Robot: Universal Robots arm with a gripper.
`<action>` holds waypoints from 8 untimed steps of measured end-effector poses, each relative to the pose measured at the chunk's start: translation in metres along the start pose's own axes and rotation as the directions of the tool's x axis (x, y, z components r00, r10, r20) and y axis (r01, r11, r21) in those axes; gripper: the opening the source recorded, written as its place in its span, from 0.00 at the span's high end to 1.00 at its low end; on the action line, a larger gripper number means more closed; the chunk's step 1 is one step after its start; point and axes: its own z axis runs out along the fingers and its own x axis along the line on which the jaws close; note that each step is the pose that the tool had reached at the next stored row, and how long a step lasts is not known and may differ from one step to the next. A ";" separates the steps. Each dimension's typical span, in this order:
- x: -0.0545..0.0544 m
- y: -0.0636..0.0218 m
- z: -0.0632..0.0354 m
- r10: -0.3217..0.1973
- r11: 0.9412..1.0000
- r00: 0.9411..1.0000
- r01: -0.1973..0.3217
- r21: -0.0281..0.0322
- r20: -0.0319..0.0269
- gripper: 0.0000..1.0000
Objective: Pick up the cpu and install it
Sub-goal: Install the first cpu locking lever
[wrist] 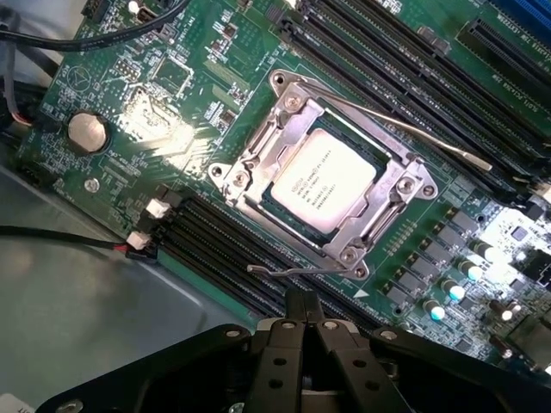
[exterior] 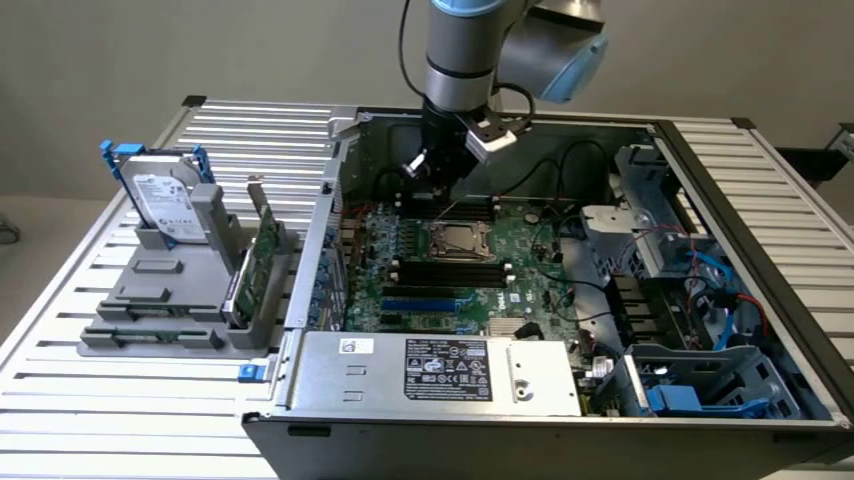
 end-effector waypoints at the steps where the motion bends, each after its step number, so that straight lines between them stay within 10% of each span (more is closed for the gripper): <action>1: -0.001 0.0008 -0.0006 0.000 1.000 1.000 0.000 0.000 0.000 0.89; 8: -0.006 0.0076 -0.0014 0.000 1.000 1.000 0.000 0.000 0.000 0.89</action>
